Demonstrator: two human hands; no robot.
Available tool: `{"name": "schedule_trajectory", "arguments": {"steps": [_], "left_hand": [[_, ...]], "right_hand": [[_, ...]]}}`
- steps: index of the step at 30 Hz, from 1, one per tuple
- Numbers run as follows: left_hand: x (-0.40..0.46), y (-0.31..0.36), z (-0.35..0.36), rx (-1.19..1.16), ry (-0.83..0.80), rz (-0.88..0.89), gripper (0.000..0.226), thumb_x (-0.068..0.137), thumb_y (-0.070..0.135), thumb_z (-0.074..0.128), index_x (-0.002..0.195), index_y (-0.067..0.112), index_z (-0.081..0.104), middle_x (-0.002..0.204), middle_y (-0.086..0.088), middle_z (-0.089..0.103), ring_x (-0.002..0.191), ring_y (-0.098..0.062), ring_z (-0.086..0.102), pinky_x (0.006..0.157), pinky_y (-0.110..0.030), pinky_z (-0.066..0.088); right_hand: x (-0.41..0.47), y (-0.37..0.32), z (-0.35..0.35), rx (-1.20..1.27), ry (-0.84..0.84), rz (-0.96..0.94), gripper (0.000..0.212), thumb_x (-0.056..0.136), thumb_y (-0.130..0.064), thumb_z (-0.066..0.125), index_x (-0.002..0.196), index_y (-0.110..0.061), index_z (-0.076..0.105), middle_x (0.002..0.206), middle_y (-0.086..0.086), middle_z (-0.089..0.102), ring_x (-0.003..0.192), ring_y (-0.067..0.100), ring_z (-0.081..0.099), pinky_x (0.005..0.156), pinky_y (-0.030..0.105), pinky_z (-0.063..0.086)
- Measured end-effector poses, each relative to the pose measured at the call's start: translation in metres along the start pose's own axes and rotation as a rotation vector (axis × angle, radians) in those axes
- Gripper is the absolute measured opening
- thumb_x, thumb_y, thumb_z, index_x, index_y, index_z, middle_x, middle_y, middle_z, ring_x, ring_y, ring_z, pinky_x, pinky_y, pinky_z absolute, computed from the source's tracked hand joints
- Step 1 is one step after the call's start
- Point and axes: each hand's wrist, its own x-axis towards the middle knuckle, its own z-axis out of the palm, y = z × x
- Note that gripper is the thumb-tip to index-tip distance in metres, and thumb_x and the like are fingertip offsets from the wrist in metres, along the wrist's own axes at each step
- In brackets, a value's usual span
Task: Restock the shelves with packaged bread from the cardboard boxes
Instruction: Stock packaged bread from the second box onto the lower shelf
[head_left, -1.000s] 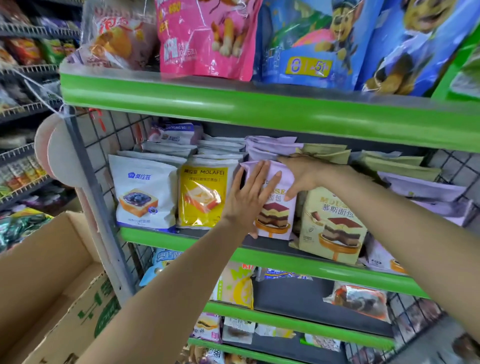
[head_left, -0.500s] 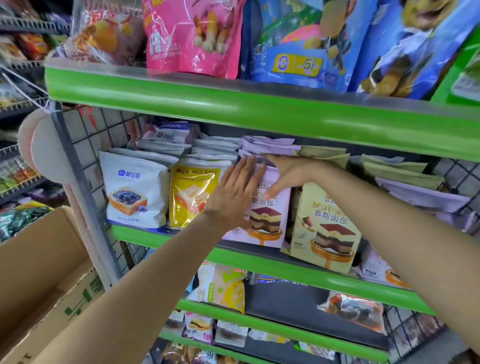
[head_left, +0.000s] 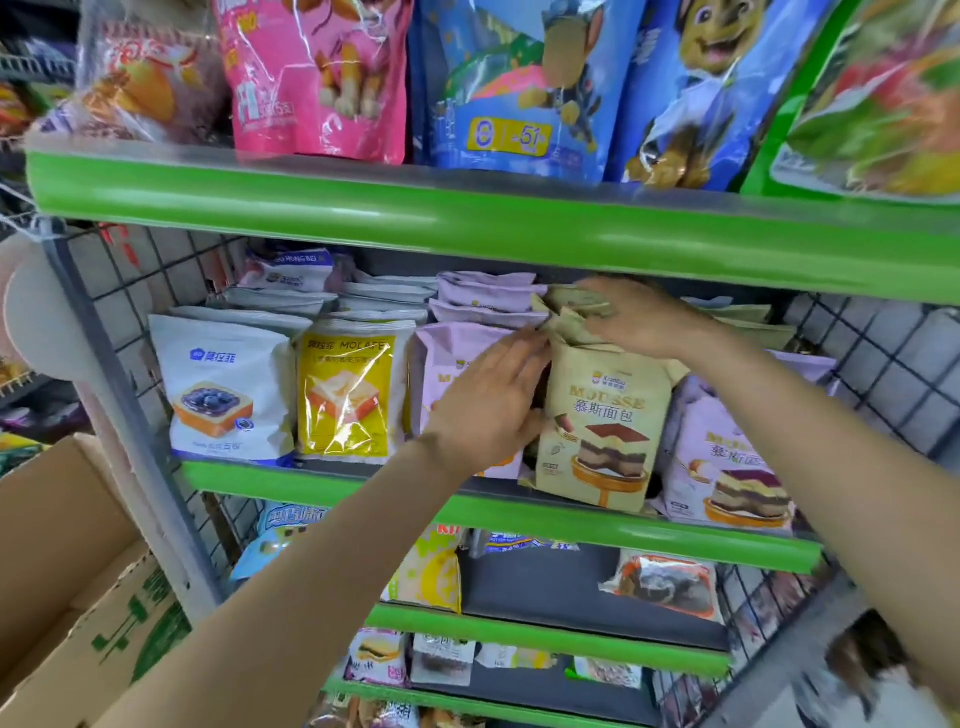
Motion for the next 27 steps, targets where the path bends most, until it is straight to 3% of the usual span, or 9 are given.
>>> {"name": "schedule_trajectory", "arguments": {"steps": [2,4,6,8,10,14,17,23,27], "left_hand": [[0.013,0.023,0.006,-0.004,-0.082,0.063,0.087,0.065,0.043,0.074,0.133,-0.002,0.046,0.135,-0.022,0.049,0.13,-0.035,0.043,0.11,-0.034,0.023],[0.026,0.046,0.015,0.056,-0.285,0.051,0.117,0.066,0.062,0.069,0.15,0.006,0.011,0.154,-0.019,0.018,0.144,-0.032,0.016,0.117,-0.044,0.008],[0.035,0.059,0.023,0.155,-0.396,0.038,0.13,0.064,0.067,0.068,0.149,0.011,-0.013,0.158,-0.016,-0.001,0.146,-0.031,-0.002,0.116,-0.052,0.001],[0.04,0.063,0.028,0.222,-0.401,0.016,0.131,0.064,0.067,0.068,0.149,0.009,-0.013,0.158,-0.015,-0.003,0.146,-0.03,-0.004,0.115,-0.055,0.0],[0.039,0.059,0.031,0.246,-0.387,-0.02,0.128,0.063,0.067,0.069,0.15,0.007,-0.004,0.157,-0.014,0.004,0.146,-0.028,0.004,0.115,-0.055,0.004],[0.03,0.056,0.04,0.306,-0.306,-0.048,0.136,0.034,0.076,0.074,0.142,0.008,0.027,0.139,-0.01,0.047,0.128,-0.025,0.046,0.108,-0.05,0.031],[0.025,0.052,0.05,0.282,-0.219,-0.04,0.137,0.029,0.075,0.076,0.138,0.007,0.028,0.13,-0.009,0.052,0.117,-0.024,0.051,0.105,-0.049,0.036],[0.019,0.04,0.055,0.257,-0.205,-0.074,0.135,0.039,0.084,0.067,0.143,0.009,0.023,0.138,-0.013,0.045,0.126,-0.028,0.042,0.105,-0.054,0.034],[0.025,0.038,0.053,0.294,-0.314,-0.065,0.139,0.052,0.081,0.063,0.148,0.012,-0.01,0.157,-0.021,0.003,0.146,-0.034,0.007,0.114,-0.055,0.013]], "right_hand": [[-0.009,0.018,-0.002,-0.128,-0.014,0.07,0.04,0.095,-0.008,0.043,0.135,-0.007,0.046,0.141,0.016,0.047,0.128,0.029,0.046,0.094,0.027,0.034],[-0.009,0.037,0.003,-0.186,-0.047,0.128,0.037,0.093,-0.007,0.04,0.128,-0.011,0.051,0.136,0.017,0.052,0.123,0.032,0.051,0.093,0.031,0.04],[-0.005,0.05,0.009,-0.213,-0.108,0.17,0.02,0.093,-0.014,0.042,0.103,-0.017,0.058,0.122,0.017,0.06,0.112,0.033,0.057,0.085,0.032,0.045],[0.002,0.056,0.011,-0.202,-0.144,0.168,0.02,0.094,-0.022,0.046,0.075,-0.02,0.053,0.103,0.014,0.065,0.099,0.032,0.062,0.076,0.03,0.044],[0.01,0.057,0.013,-0.145,-0.164,0.169,0.022,0.091,-0.02,0.051,0.069,-0.019,0.055,0.087,0.01,0.063,0.087,0.027,0.061,0.074,0.03,0.044],[0.025,0.057,0.022,-0.082,-0.166,0.134,0.028,0.087,-0.003,0.049,0.09,-0.018,0.073,0.094,0.008,0.07,0.091,0.02,0.062,0.076,0.021,0.04],[0.029,0.055,0.025,-0.038,-0.117,0.064,0.026,0.084,0.0,0.054,0.082,-0.018,0.072,0.099,0.006,0.072,0.095,0.018,0.063,0.075,0.017,0.035],[0.033,0.054,0.035,-0.065,-0.012,0.08,0.018,0.084,-0.012,0.058,0.086,-0.028,0.066,0.111,0.005,0.066,0.106,0.026,0.06,0.089,0.03,0.047],[0.029,0.048,0.014,0.068,-0.182,-0.018,0.046,0.089,-0.006,0.057,0.134,-0.009,0.046,0.135,0.008,0.052,0.126,0.024,0.048,0.093,0.019,0.036]]}}
